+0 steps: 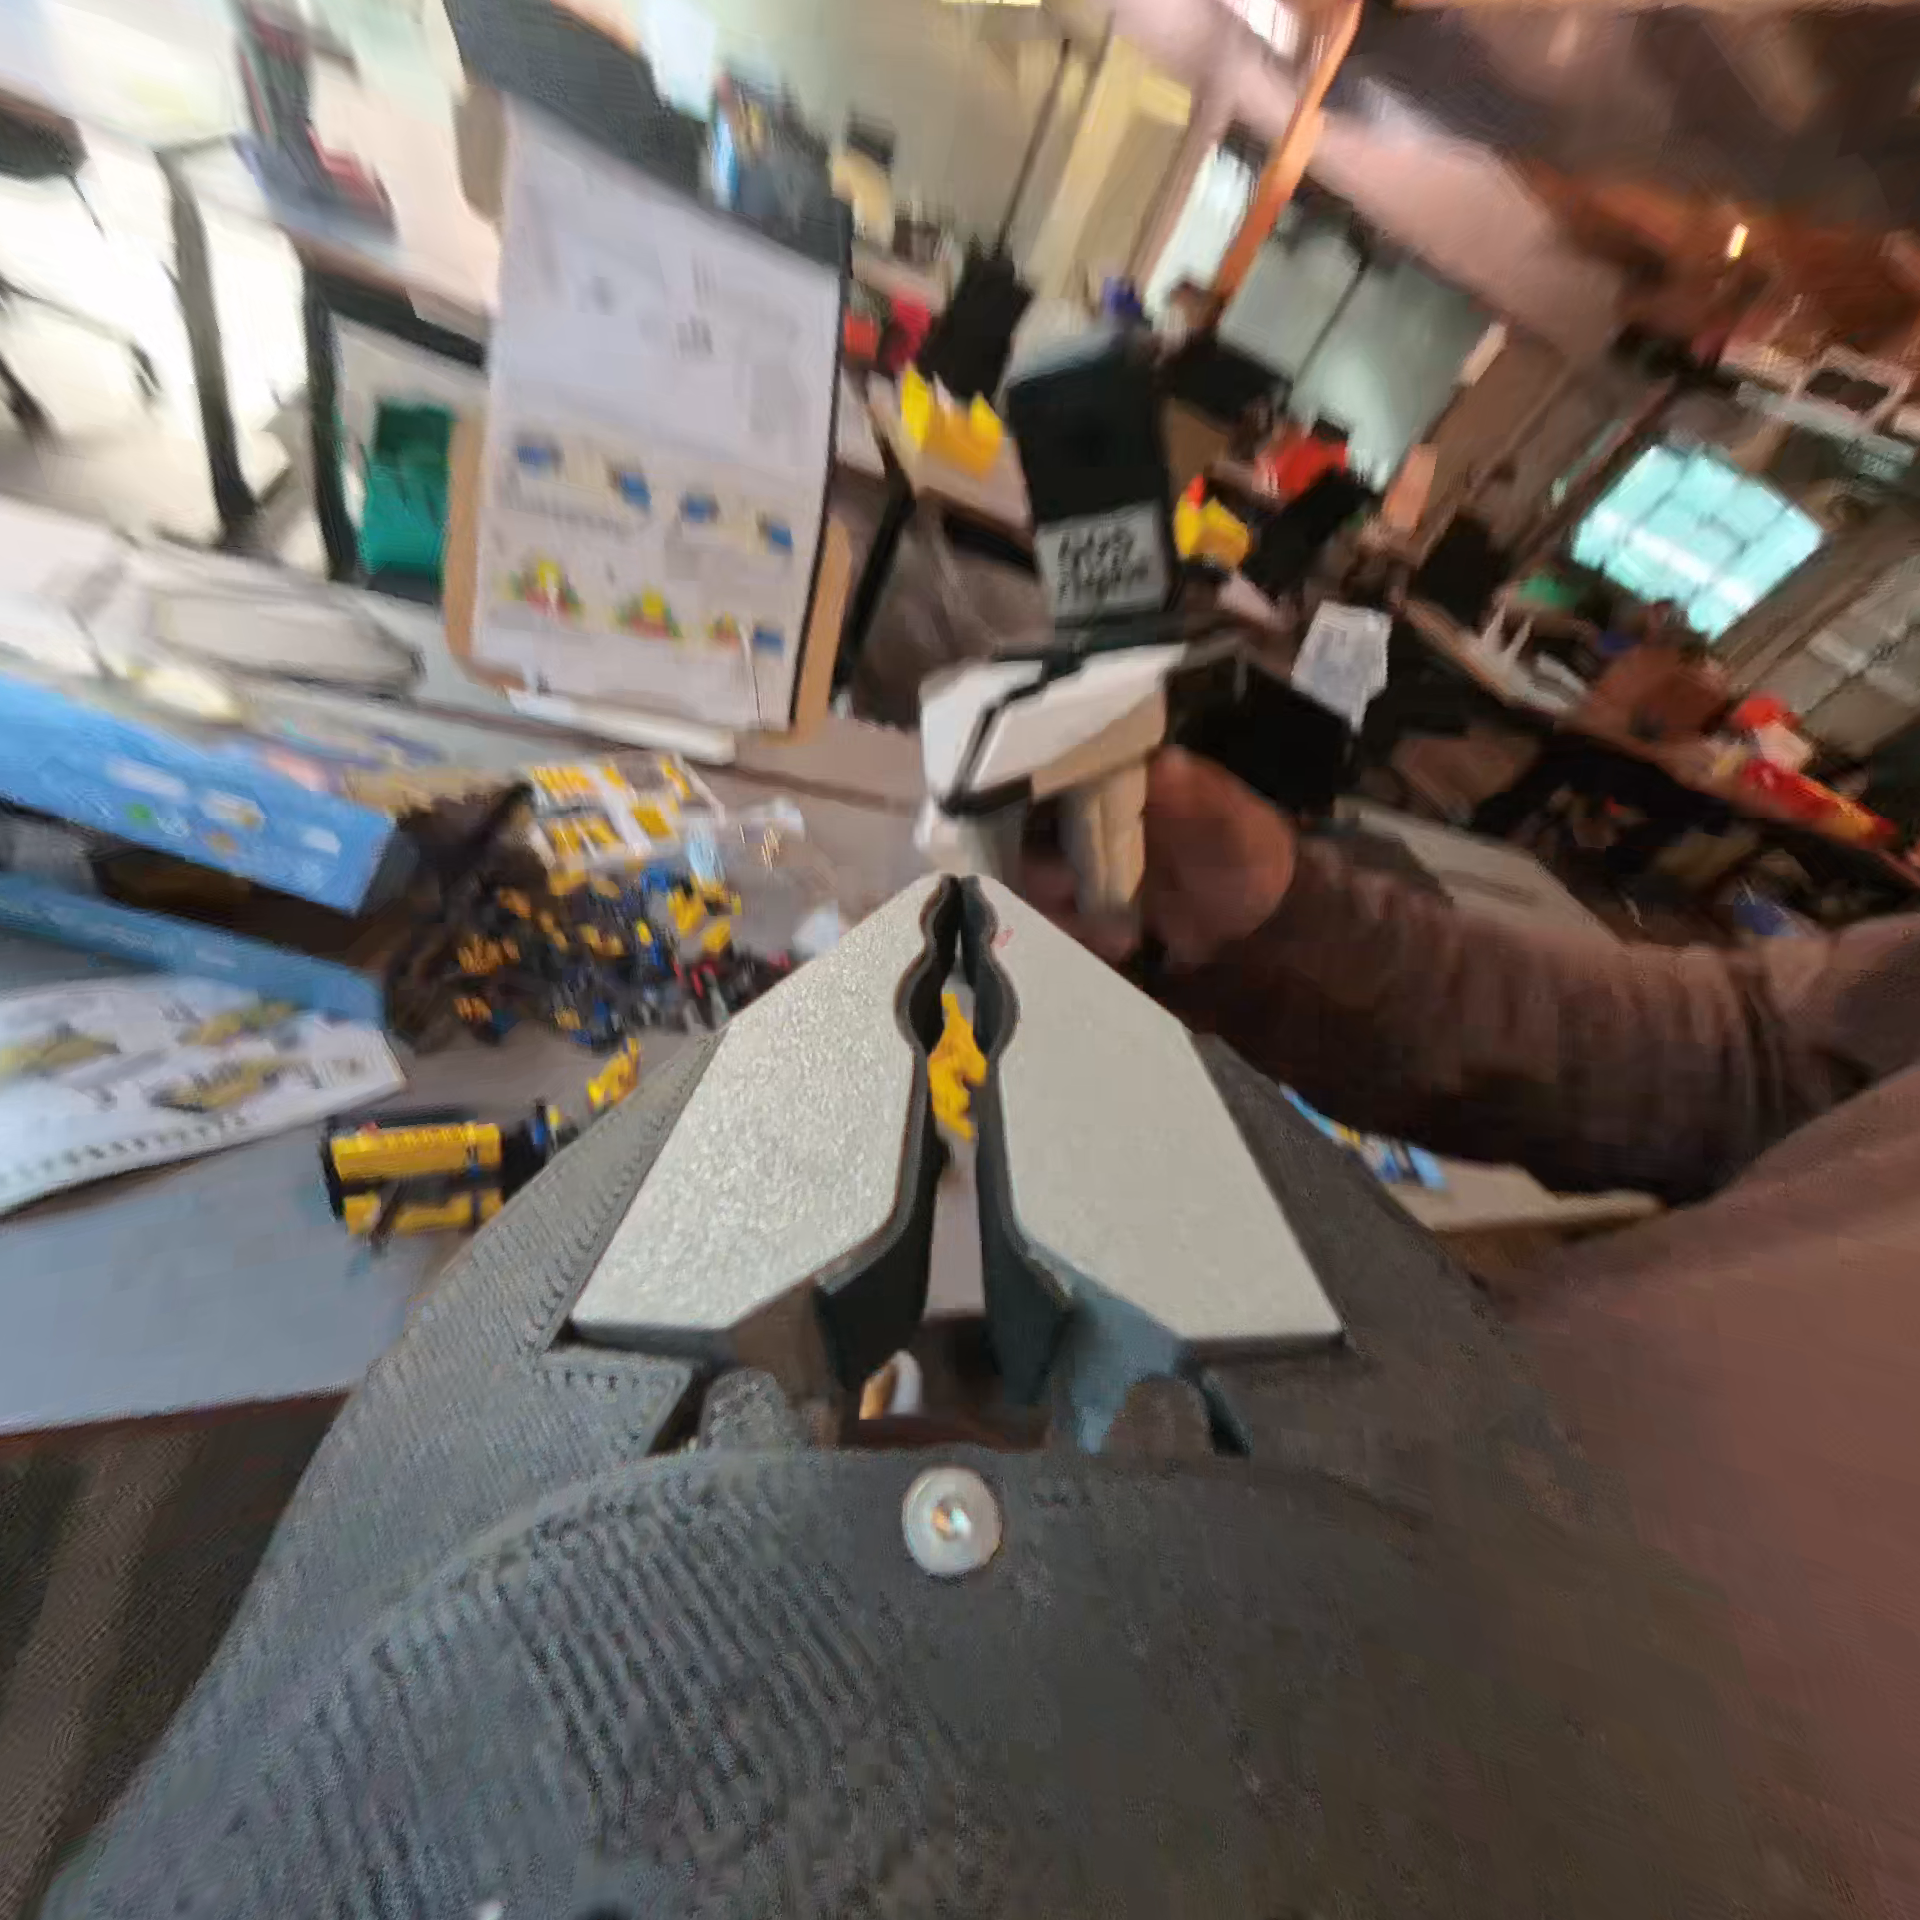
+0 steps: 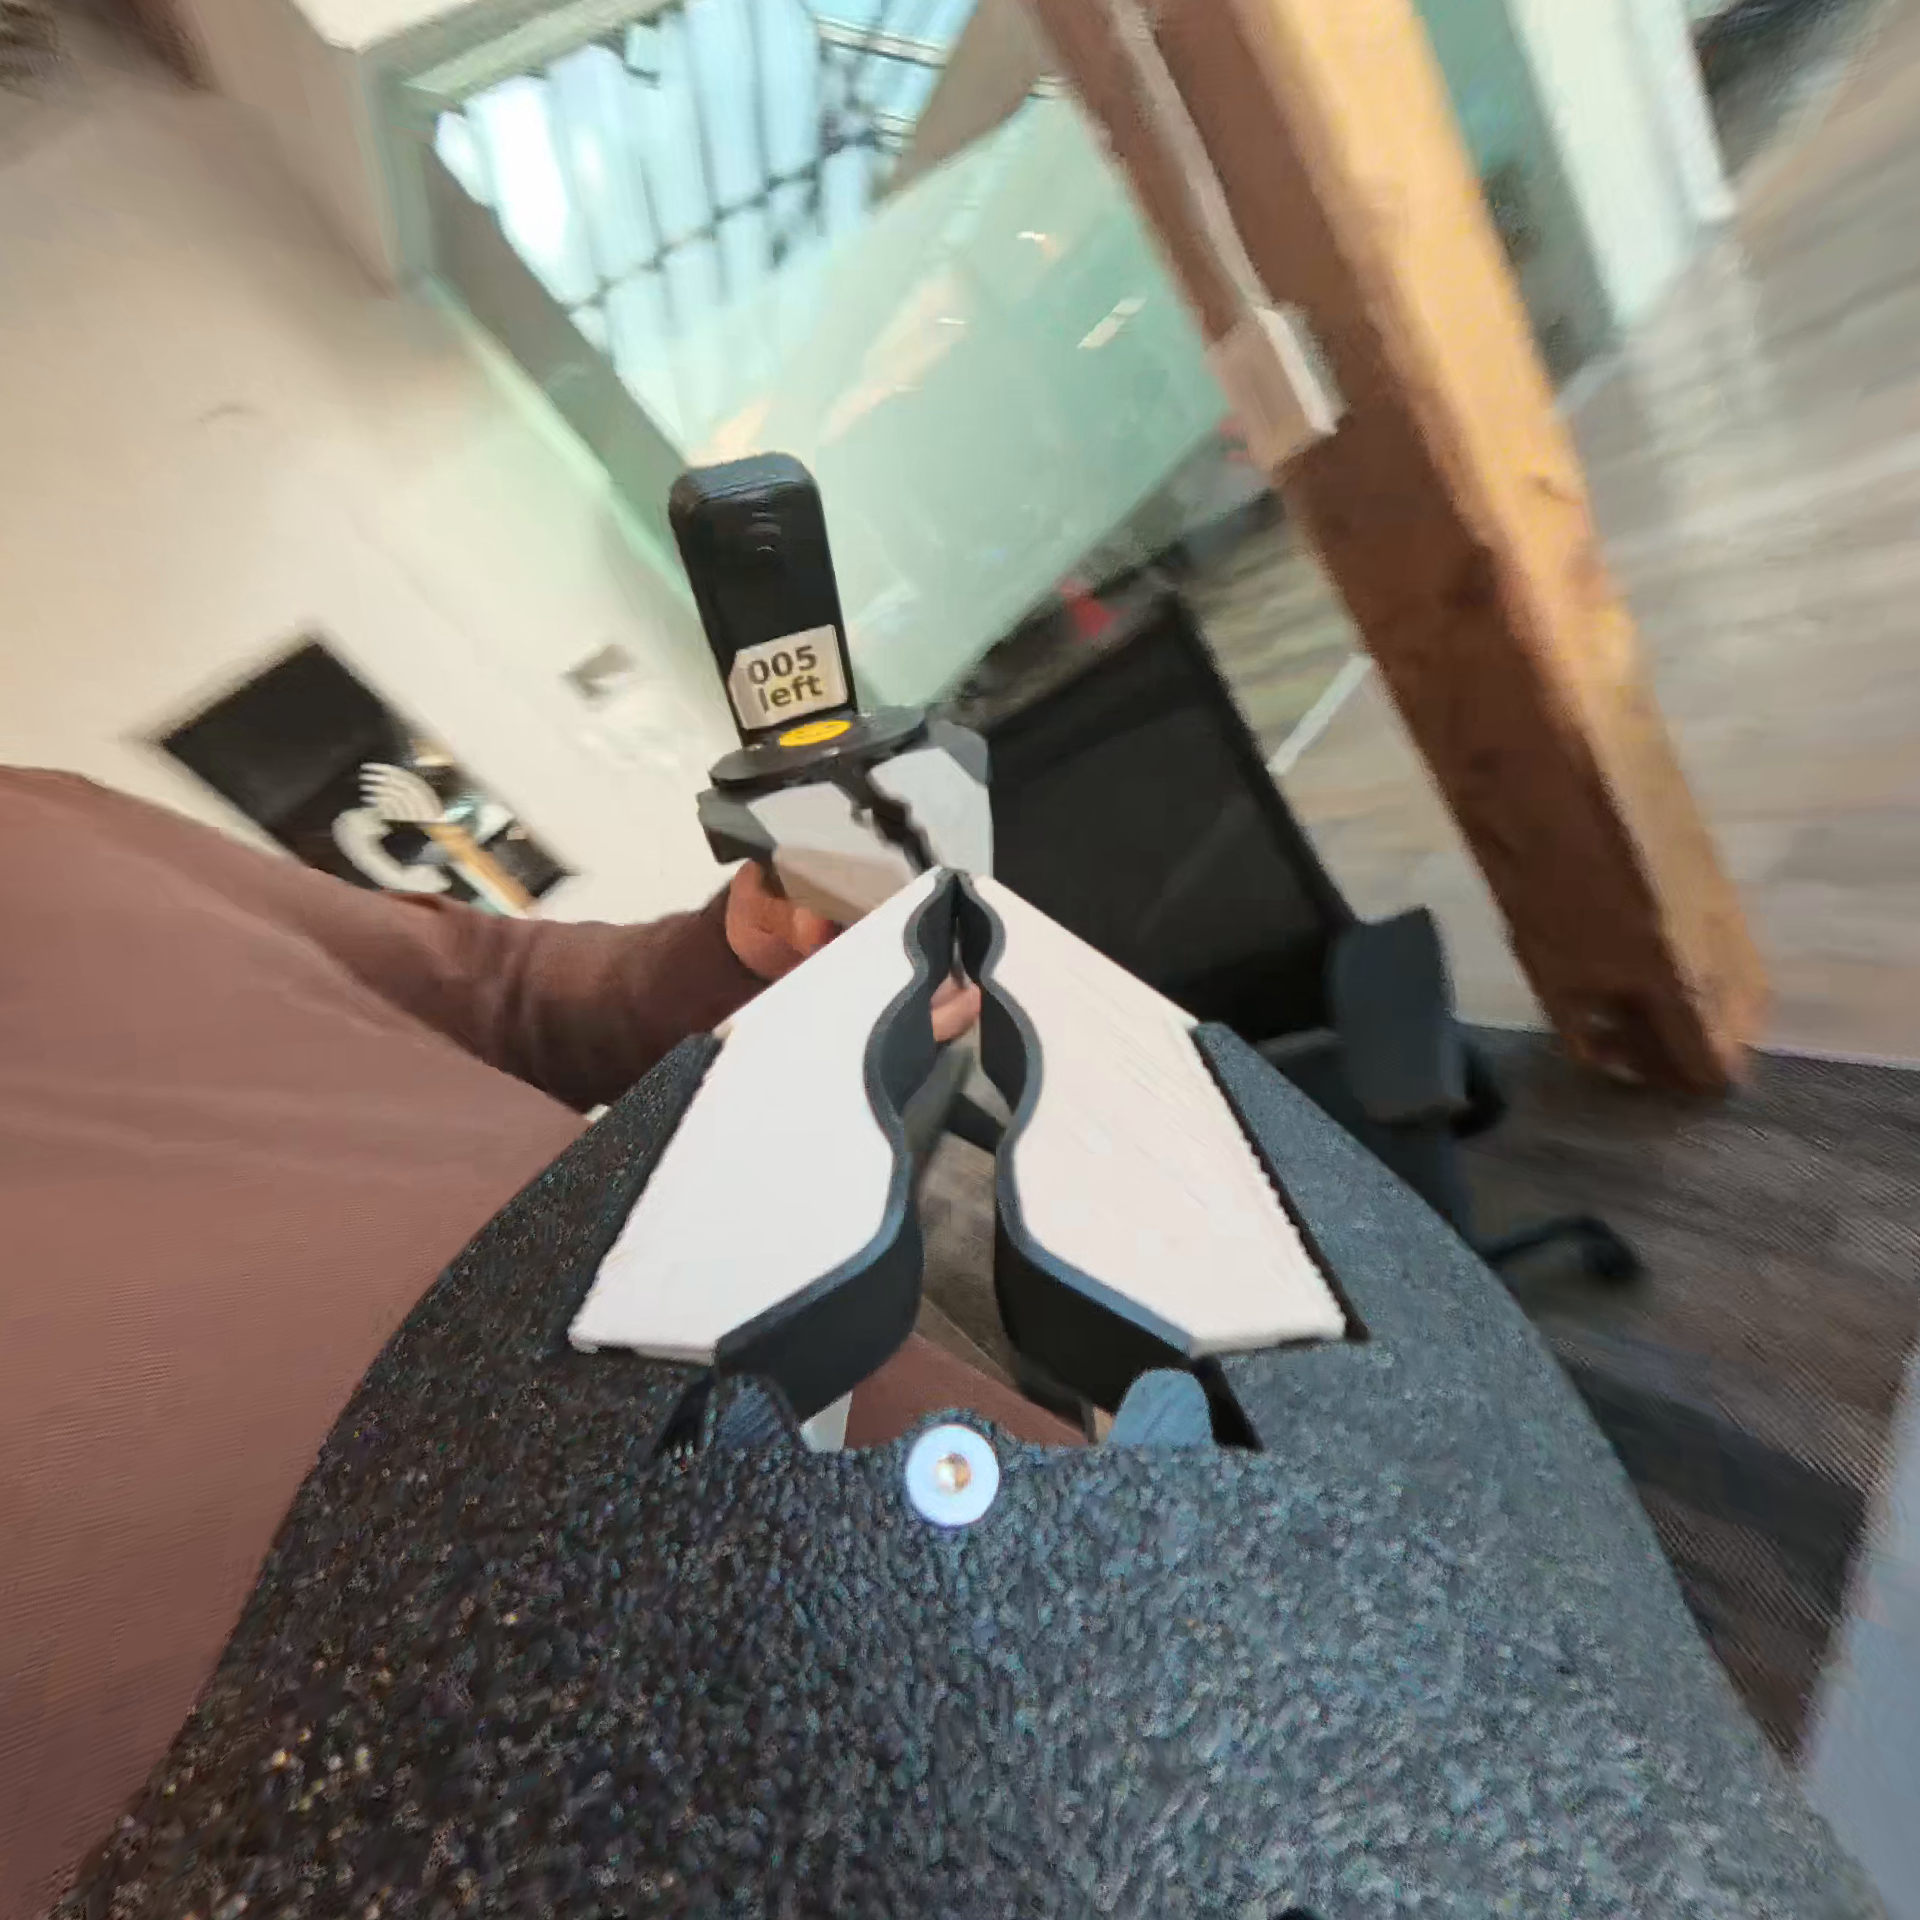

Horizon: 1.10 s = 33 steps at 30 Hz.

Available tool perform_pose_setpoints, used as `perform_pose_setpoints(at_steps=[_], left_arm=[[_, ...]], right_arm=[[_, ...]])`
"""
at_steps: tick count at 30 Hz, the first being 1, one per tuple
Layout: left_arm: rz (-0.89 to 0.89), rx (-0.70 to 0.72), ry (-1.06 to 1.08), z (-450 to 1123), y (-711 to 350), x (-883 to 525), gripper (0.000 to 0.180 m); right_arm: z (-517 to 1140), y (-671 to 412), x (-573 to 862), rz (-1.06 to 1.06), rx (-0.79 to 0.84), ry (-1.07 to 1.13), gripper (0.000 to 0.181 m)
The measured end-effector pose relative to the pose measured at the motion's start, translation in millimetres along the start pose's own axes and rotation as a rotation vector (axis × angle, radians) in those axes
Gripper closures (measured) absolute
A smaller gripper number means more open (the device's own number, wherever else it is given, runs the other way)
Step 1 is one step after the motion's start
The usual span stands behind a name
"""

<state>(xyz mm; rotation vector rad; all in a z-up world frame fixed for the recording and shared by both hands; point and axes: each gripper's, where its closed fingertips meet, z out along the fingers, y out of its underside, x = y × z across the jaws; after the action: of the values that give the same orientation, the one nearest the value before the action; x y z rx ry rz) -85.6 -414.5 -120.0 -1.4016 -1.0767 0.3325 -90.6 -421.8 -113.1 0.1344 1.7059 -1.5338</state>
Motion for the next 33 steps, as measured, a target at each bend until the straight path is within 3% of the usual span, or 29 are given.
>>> perform_pose_setpoints(at_steps=[2,4,7,9,10,13,15,19,23,28,33], left_arm=[[-0.134,-0.151,0.126,7,46,-4,0.18],[-0.149,-0.198,0.168,-10,78,0,0.18],[-0.083,-0.228,0.024,-38,132,-18,0.177],[-0.096,-0.321,-0.11,-55,186,-37,0.14],[-0.157,-0.353,-0.119,-61,211,-38,0.136],[-0.328,-0.379,-0.185,-76,272,-41,0.127],[-0.324,-0.42,-0.321,-90,311,-57,0.126],[-0.37,-0.434,-0.499,-108,361,-79,0.108],[-0.409,-0.388,-0.509,-114,392,-79,0.117],[-0.412,-0.382,-0.547,-115,461,-83,0.115],[-0.484,-0.394,-0.561,-98,561,-98,0.116]], right_arm=[[-22,17,15,0.023,-0.027,0.07,0.181],[-39,46,14,0.034,-0.096,0.083,0.181],[-53,107,17,-0.024,-0.226,0.191,0.181],[-58,155,23,-0.076,-0.321,0.296,0.181],[-63,181,30,-0.089,-0.388,0.361,0.181],[-65,263,41,0.038,-0.574,0.416,0.167],[-62,312,50,0.073,-0.717,0.441,0.161],[-46,364,81,-0.072,-0.925,0.552,0.18],[-8,385,115,-0.185,-0.953,0.622,0.181],[2,468,188,0.012,-1.043,0.791,0.181],[-31,607,304,0.355,-1.166,0.951,0.181]])
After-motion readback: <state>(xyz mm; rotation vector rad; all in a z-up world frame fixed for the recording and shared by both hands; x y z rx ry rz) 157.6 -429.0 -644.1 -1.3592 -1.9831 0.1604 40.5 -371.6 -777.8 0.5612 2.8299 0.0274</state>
